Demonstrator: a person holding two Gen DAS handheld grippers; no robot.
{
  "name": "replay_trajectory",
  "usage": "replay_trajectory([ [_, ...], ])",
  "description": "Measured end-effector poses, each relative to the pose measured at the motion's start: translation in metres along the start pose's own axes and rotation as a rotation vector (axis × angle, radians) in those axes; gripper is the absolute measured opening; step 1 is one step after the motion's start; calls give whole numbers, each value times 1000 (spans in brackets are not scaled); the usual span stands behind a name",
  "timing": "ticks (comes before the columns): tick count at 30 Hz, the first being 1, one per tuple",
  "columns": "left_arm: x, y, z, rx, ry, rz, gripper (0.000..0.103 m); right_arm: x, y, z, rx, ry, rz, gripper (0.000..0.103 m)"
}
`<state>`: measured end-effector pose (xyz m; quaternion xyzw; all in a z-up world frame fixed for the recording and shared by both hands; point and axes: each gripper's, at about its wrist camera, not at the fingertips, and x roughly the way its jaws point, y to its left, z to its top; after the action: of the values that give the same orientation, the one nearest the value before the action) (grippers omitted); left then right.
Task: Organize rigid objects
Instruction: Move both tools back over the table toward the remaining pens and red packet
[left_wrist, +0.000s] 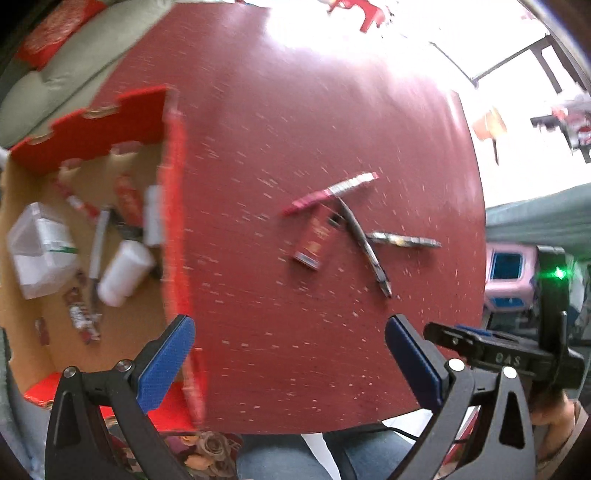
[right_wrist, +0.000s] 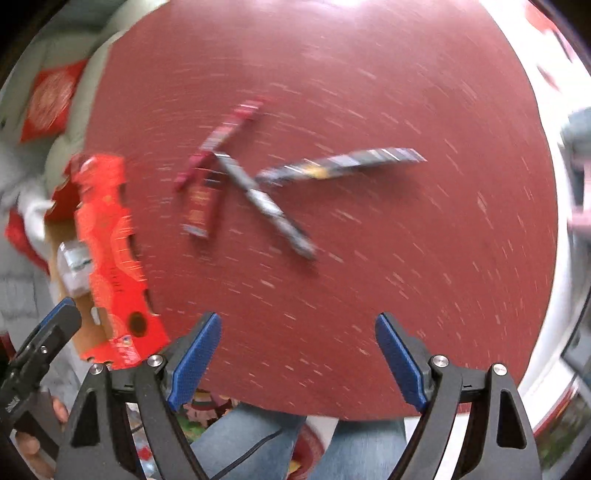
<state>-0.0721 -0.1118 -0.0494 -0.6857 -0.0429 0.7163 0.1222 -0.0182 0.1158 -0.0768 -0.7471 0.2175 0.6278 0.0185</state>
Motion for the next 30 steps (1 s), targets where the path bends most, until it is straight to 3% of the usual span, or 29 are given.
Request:
replay_trajectory([
  [4,36,-31,3,36,54,52,103,4,-39,-15,82,19,7,86],
  [10,84,-54,20,150,62,217,103,8,-73,-31,126,32,12,86],
  [18,126,-69,36,243,102,239,103,18,-90,-41,110,58,-5,86],
  [21,133,-71,37,260,108,237,103,16,-77,-29,6,29,-52,86],
  [30,144,-87,45,335,84,220,103,20,3,38,-637,-134,-328,86],
])
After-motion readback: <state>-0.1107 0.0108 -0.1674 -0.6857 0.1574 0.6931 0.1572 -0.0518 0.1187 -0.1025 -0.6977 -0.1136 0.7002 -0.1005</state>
